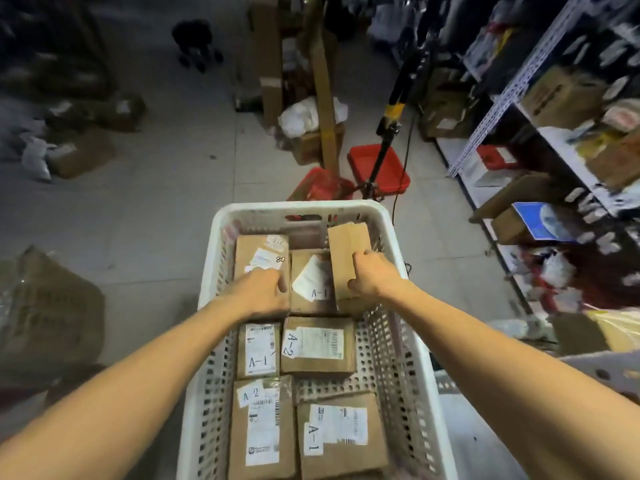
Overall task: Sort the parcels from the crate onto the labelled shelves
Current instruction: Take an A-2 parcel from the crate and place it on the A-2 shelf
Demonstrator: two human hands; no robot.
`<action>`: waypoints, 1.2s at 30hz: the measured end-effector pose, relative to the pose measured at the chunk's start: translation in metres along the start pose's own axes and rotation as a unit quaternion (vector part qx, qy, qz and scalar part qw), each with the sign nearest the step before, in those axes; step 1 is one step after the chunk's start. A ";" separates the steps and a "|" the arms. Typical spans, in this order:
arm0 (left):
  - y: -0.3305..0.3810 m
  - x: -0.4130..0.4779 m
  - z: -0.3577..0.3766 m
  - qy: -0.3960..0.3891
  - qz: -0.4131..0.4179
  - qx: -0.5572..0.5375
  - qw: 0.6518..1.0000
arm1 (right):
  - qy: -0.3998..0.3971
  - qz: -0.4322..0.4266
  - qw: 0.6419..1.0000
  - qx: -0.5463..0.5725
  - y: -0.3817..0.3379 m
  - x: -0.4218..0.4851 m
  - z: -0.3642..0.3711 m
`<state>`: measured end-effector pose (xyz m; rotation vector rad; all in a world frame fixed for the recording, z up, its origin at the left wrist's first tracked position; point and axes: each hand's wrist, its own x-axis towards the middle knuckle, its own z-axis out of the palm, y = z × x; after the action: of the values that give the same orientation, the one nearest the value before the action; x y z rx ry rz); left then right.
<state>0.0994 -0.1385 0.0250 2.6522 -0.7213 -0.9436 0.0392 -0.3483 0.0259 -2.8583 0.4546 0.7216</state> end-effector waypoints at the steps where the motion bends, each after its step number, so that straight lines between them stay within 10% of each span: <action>1: -0.006 0.011 0.005 -0.008 0.007 0.000 1.000 | 0.001 0.009 1.000 0.003 -0.001 0.013 0.009; 17: -0.047 0.086 0.058 -0.089 0.030 -0.135 0.986 | 0.085 0.159 0.973 0.141 -0.001 0.096 0.105; 24: -0.035 0.082 0.031 -0.041 -0.029 -0.216 0.975 | 0.152 0.156 0.849 0.482 0.001 0.056 0.087; 29: -0.009 0.054 0.004 -0.099 -0.050 -0.406 0.907 | 0.157 0.073 0.781 0.600 -0.005 -0.002 0.065; 36: 0.014 -0.028 0.002 0.012 -0.040 -0.507 0.861 | 0.100 -0.037 0.762 0.639 -0.008 -0.062 0.021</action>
<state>0.0741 -0.1361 0.0439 1.7370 -0.0265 -0.9374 -0.0192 -0.3207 0.0384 -1.5957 0.5482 -0.0274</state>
